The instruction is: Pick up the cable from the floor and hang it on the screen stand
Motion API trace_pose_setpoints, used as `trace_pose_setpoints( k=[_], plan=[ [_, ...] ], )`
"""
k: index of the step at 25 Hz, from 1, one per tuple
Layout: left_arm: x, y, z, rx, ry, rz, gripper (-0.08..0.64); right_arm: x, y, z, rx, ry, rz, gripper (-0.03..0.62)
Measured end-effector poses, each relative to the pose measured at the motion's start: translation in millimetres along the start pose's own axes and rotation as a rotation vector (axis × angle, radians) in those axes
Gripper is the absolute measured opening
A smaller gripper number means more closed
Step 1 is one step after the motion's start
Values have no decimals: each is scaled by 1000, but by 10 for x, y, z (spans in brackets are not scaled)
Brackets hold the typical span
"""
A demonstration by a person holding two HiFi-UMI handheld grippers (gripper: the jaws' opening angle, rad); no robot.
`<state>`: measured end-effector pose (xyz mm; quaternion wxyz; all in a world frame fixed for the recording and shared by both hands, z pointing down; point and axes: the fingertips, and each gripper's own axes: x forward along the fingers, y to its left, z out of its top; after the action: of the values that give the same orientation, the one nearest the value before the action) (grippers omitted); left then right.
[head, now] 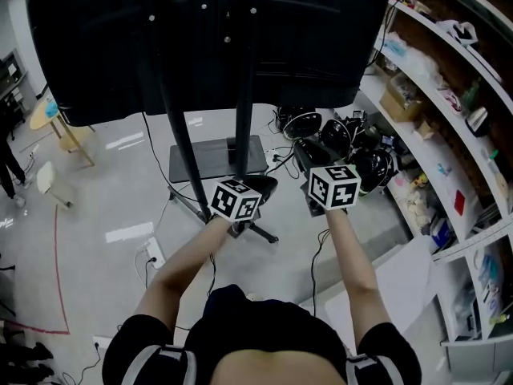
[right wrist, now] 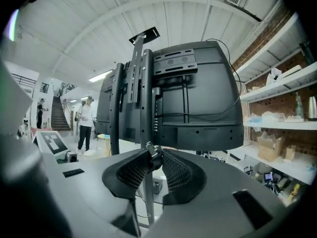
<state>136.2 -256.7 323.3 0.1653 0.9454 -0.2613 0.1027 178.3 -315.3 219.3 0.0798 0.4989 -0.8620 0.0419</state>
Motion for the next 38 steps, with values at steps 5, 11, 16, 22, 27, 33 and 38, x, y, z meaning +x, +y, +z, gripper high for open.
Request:
trace_pose_setpoints(
  k=[5, 11, 16, 22, 27, 33, 38],
  plan=[
    [-78, 15, 425, 51, -30, 12, 8, -1, -157, 376, -24, -40, 13, 101],
    [-105, 82, 973, 108, -91, 13, 8, 88, -250, 756, -69, -81, 24, 101],
    [-69, 145, 1395, 158, -124, -11, 8, 267, -325, 1048, -102, -106, 13, 101],
    [16, 189, 1776, 249, -112, -72, 8, 464, -455, 1425, -137, -131, -8, 101],
    [-3, 273, 2146, 299, -134, -108, 8, 556, -583, 1827, -146, -174, -24, 101],
    [-168, 331, 2645, 384, -176, -121, 8, 641, -653, 2348, -178, -237, -32, 101],
    [-318, 420, 2954, 436, -183, -114, 8, 695, -595, 2741, -225, -275, -26, 101]
  ],
)
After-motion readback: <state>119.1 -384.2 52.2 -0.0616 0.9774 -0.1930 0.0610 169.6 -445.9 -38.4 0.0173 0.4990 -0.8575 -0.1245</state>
